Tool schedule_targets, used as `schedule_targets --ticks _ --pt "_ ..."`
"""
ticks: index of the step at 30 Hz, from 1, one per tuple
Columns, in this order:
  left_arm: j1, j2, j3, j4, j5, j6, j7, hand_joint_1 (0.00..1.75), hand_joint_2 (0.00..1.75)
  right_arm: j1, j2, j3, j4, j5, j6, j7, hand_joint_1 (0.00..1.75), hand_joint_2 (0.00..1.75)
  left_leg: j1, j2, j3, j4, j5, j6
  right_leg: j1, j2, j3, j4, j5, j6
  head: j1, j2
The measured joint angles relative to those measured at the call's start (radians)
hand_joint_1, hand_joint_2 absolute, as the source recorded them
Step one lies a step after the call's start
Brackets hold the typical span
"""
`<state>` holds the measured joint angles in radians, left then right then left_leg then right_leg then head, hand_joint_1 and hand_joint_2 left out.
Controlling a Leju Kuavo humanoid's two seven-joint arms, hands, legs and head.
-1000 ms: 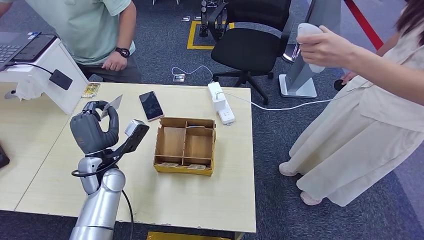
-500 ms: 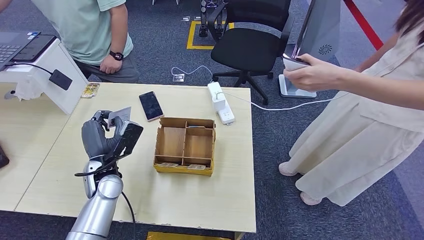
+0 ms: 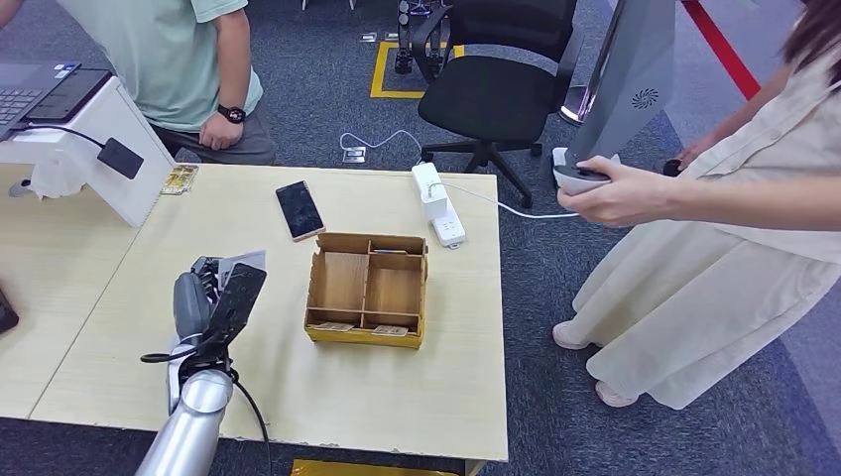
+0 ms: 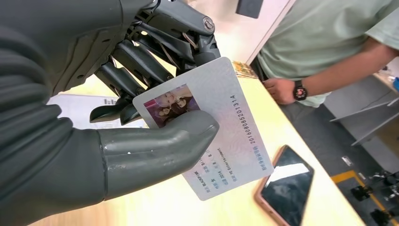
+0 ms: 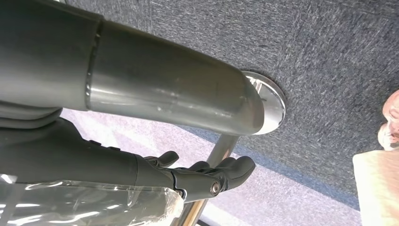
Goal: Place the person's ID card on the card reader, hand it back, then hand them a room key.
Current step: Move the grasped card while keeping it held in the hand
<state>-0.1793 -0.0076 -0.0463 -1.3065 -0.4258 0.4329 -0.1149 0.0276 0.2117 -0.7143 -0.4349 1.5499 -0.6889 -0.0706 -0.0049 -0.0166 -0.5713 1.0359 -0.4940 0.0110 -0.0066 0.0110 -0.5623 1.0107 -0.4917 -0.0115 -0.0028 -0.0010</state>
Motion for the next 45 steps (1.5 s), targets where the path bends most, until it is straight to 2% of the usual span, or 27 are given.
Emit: schedule_targets --ticks 13,22,27,45 --pt "0.058 0.033 0.06 0.011 0.046 -0.006 0.012 1.75 1.75 0.003 0.0 -0.014 0.0 0.0 0.0 -0.004 0.0 0.0 0.0 0.0 0.0 0.0 0.0 0.0 0.0 0.0 0.0 0.0 0.0 0.0 0.0 0.0" --pt "0.09 0.051 0.135 0.036 0.082 -0.032 0.048 1.75 1.75 0.003 0.0 -0.023 0.0 -0.001 0.0 -0.009 0.0 0.0 0.0 0.0 0.0 0.0 0.0 0.0 0.0 0.0 0.0 0.0 0.0 0.0 0.0 0.0" --pt "0.092 0.059 0.154 0.054 0.057 -0.045 0.086 1.75 1.75 0.002 0.001 -0.031 0.0 -0.001 0.0 -0.015 0.0 0.0 0.0 0.0 0.0 0.0 0.0 0.0 0.0 0.0 0.0 0.0 0.0 0.0 0.0 0.0" --pt "0.061 0.056 0.161 0.13 -0.033 -0.041 0.141 1.75 1.75 0.001 0.005 -0.037 0.0 0.008 0.0 -0.015 0.0 0.0 0.0 0.0 0.0 0.0 0.0 0.0 0.0 0.0 0.0 0.0 0.0 0.0 0.0 0.0"
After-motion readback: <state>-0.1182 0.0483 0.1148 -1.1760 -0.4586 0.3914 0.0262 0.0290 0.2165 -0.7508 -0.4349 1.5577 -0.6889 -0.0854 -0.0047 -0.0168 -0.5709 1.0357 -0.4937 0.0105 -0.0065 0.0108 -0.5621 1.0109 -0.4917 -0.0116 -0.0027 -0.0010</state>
